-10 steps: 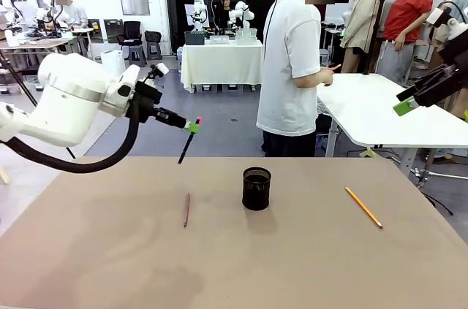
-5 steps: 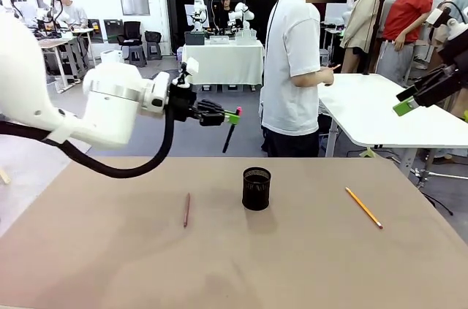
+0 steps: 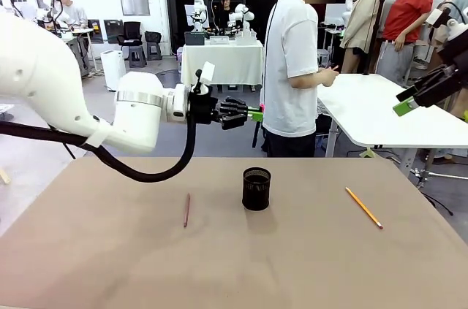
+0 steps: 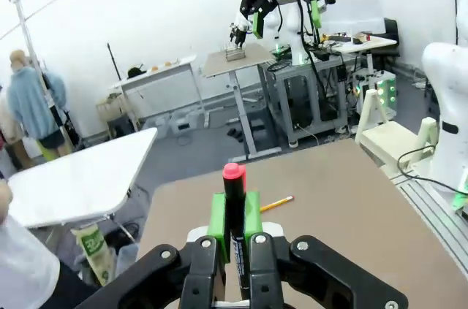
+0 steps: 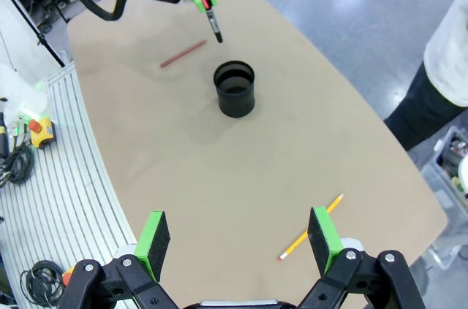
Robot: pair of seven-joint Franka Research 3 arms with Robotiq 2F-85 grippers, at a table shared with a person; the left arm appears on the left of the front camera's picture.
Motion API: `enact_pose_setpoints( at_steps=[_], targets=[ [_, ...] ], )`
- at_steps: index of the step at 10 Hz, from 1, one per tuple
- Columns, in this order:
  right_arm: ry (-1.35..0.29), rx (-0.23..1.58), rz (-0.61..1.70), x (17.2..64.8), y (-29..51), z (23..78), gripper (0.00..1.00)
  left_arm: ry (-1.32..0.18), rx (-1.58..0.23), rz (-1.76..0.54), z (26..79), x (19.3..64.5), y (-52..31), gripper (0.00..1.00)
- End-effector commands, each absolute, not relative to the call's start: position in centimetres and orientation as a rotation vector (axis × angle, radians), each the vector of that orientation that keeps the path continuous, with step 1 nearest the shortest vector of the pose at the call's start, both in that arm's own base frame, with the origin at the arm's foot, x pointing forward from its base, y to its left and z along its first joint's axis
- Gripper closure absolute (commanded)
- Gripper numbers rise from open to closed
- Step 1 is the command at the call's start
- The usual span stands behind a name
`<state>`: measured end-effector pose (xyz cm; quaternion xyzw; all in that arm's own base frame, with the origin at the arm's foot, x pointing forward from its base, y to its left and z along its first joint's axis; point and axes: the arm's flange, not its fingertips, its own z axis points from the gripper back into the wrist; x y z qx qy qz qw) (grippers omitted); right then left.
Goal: Place the pens into the pen holder.
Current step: Pick up a writing instrument from the table and place it into the Pen holder.
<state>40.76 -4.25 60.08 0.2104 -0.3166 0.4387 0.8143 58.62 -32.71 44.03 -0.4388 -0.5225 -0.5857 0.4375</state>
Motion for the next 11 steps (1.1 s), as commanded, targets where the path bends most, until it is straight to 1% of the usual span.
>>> enact_pose_setpoints(
  at_steps=[1,2,4,5,8,11],
  targets=[
    [-0.687,0.461,0.940,40.8,-4.2,60.1,0.00,-1.292,-1.159,-1.450,42.0,60.2,-33.3,1.00],
    [-0.687,0.461,0.940,40.8,-4.2,60.1,0.00,-1.266,-1.149,-1.441,40.4,60.8,-33.7,1.00],
    [-0.687,0.461,0.940,40.8,-4.2,60.1,0.00,-1.160,-1.217,-1.390,38.2,61.3,-33.1,1.00],
    [-0.687,0.461,0.940,40.8,-4.2,60.1,0.00,-1.111,-1.244,-1.410,37.5,61.3,-32.9,1.00],
    [-0.687,0.461,0.940,40.8,-4.2,60.1,0.00,-1.083,-1.254,-1.337,35.9,61.6,-32.3,1.00],
    [-0.687,0.461,0.940,40.8,-4.2,60.1,0.00,-1.081,-1.272,-1.329,34.9,62.5,-32.3,1.00]
  ],
)
